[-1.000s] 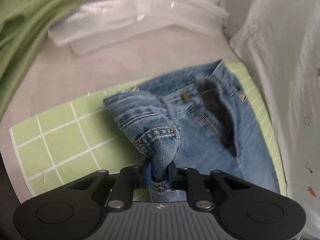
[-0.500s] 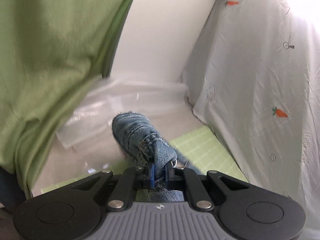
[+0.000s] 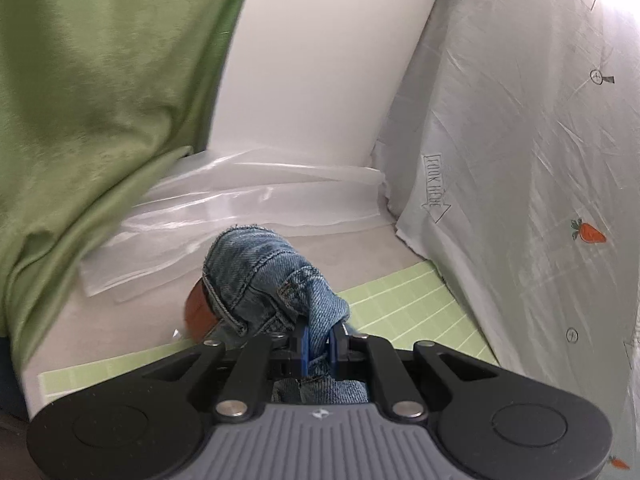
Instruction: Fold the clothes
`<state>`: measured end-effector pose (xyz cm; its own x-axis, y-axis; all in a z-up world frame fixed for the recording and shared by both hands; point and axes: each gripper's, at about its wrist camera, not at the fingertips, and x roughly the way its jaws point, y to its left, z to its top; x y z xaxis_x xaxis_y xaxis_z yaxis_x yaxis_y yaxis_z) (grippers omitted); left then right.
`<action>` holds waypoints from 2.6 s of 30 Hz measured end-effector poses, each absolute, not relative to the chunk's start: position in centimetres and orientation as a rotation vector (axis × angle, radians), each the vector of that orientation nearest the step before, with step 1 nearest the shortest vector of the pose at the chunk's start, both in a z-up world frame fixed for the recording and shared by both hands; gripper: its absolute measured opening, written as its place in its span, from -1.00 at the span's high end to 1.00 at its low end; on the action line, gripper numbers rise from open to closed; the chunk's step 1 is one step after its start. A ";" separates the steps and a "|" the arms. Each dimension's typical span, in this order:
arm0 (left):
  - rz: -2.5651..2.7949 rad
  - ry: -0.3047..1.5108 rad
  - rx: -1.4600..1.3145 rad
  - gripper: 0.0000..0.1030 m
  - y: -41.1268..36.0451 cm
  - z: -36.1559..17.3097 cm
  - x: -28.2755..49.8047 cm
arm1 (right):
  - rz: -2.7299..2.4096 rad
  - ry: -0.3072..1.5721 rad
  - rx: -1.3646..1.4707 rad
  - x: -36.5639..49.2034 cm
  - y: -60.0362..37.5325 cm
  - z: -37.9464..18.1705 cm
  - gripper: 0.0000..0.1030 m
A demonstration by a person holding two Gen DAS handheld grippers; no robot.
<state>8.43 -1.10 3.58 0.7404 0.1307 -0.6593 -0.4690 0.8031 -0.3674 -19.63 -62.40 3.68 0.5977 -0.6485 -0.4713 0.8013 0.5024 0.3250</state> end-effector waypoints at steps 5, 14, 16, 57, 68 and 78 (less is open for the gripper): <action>0.347 0.701 -0.512 0.80 -3.4 1.9 13.0 | -0.897 0.375 0.517 -14.0 -65.2 2.0 0.80; 0.340 0.802 -0.450 0.79 -5.8 -2.2 20.4 | -0.924 0.522 0.494 -6.9 -68.7 -2.2 0.80; 0.340 0.825 -0.438 0.77 -6.3 -3.0 22.1 | -0.898 0.539 0.461 -4.8 -69.5 -3.0 0.80; -0.118 0.933 -0.148 -0.62 -23.2 -1.0 3.6 | -0.921 0.740 0.469 -20.5 -68.5 -11.3 0.89; -0.043 1.133 -0.099 -0.62 -25.9 -6.1 6.0 | -0.939 0.717 0.217 -19.6 -66.3 -9.0 -0.53; -0.057 1.271 0.069 -0.88 -28.9 -11.6 12.3 | -0.762 0.961 -0.119 -9.9 -67.3 -11.1 -0.65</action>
